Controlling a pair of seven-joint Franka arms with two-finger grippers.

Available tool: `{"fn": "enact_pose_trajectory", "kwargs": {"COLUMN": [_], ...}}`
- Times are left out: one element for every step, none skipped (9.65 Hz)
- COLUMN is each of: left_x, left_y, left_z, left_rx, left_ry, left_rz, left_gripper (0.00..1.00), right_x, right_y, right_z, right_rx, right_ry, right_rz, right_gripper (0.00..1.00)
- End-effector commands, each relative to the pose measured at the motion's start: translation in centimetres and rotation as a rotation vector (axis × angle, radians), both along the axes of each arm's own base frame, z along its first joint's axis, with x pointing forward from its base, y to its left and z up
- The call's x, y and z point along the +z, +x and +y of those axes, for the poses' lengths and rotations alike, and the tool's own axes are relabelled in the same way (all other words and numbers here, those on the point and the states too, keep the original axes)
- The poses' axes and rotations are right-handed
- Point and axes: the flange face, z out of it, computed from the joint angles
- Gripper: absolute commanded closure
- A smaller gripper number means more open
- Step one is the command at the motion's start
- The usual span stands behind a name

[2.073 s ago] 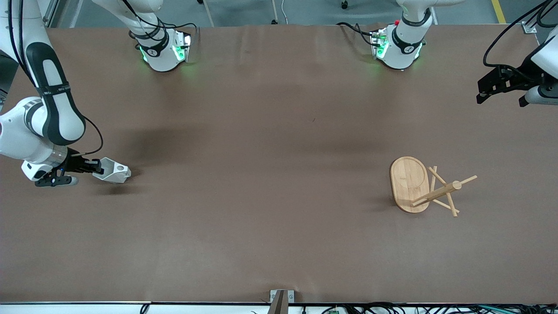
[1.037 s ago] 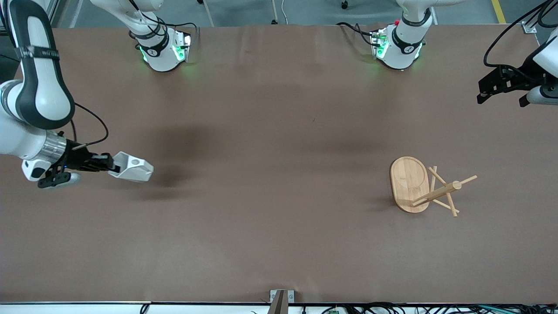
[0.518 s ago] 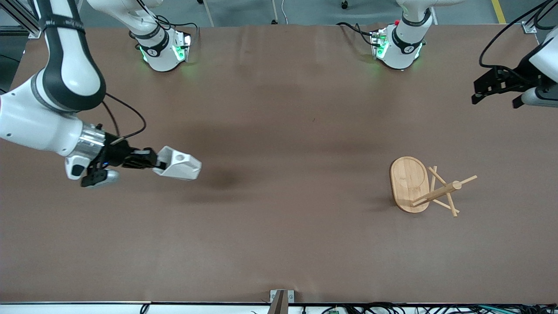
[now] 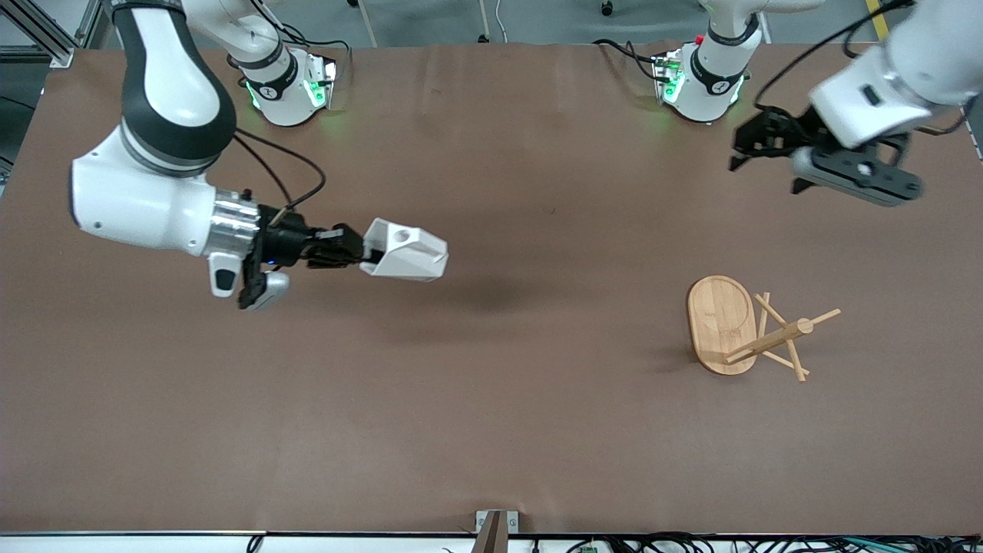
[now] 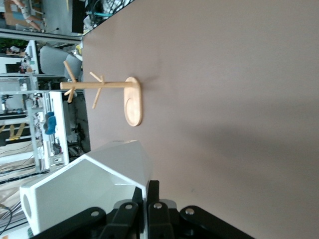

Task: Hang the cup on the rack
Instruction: 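Lift the white cup with the right gripper toward the table middle, then raise the cup with the right gripper while the left gripper reaches it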

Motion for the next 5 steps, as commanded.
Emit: {"fn": "enact_pose_trajectory", "kwargs": {"left_x": [-0.9,-0.5,-0.5,-0.9,-2.0], "left_y": [-1.1,-2.0,-3.0,-3.9,-4.3], "left_z": [-5.2,-8.0,-10.7,-13.1,-15.0], "left_rx": [-0.148,-0.21,-0.288,-0.368,-0.461], "left_ry": [-0.016,-0.032,-0.045,-0.058,-0.074], "left_rz": [-0.028,-0.068,-0.105,-0.143,-0.186], "left_gripper": [0.0,0.0,0.0,0.0,0.0], "right_x": [-0.3,-0.7,-0.9,-1.0,-1.0], "right_y": [-0.8,-1.3,-1.8,-2.3,-2.8], "right_z": [3.1,4.3,5.3,6.3,7.1], "right_rx": [0.033,0.053,0.069,0.086,0.1], "right_ry": [0.028,0.027,0.025,0.025,0.028], "right_rz": [0.027,0.035,0.041,0.045,0.047], "right_gripper": [0.99,0.99,1.0,1.0,1.0]}}
